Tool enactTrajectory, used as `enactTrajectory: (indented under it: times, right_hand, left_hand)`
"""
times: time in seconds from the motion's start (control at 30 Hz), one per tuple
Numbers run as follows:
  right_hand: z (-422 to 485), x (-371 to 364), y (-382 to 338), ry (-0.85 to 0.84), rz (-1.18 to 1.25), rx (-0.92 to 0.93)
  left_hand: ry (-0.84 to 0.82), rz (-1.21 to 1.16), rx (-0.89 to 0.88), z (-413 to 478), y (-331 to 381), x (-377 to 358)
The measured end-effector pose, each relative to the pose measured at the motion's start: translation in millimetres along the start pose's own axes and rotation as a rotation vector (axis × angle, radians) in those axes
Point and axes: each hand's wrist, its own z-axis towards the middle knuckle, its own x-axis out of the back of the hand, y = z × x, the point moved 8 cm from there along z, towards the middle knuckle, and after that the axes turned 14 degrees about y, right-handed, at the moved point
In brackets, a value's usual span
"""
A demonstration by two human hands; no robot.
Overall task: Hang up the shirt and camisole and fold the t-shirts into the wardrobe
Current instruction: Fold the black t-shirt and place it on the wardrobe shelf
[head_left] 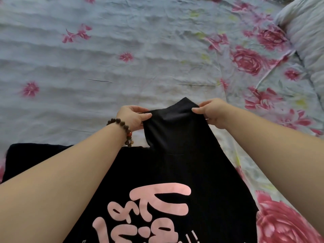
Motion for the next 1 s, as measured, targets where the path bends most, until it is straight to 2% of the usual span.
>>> enactTrajectory:
  times: [0.2,0.4,0.47,0.53,0.63,0.7,0.8,0.9,0.93,1.0]
  right_hand:
    - [-35,14,-5,-0.196,0.119,0.132]
    - [-101,36,9,-0.106,0.055,0.498]
    - [-120,34,36,-0.121,0.037,0.566]
    - [-130,28,66,-0.098,-0.082,0.653]
    - [-142,15,102,-0.087,-0.42,0.816]
    - [-153,7,117,-0.084,-0.623,0.915]
    - [-166,1,134,-0.1,-0.713,1.002]
    - [-170,4,143,-0.012,-0.646,0.941]
    - [-170,13,142,0.093,-0.536,0.868]
    - [-168,34,137,0.341,-0.325,0.715]
  left_hand:
    - [-0.103,0.087,-0.163,-30,15,10]
    - [-0.167,0.197,-0.454,-90,6,22]
    - [-0.209,0.34,-0.555,-110,-15,25]
    - [-0.192,0.523,-0.743,-125,-36,31]
    - [-0.119,0.74,-0.974,-146,-62,36]
    - [-0.128,0.802,-1.115,-161,-75,32]
    - [-0.152,0.876,-1.282,-177,-89,28]
    - [-0.112,0.866,-1.267,-182,-91,33]
    - [-0.044,0.79,-1.196,-183,-85,40]
    - [0.142,0.578,-0.898,-173,-74,60]
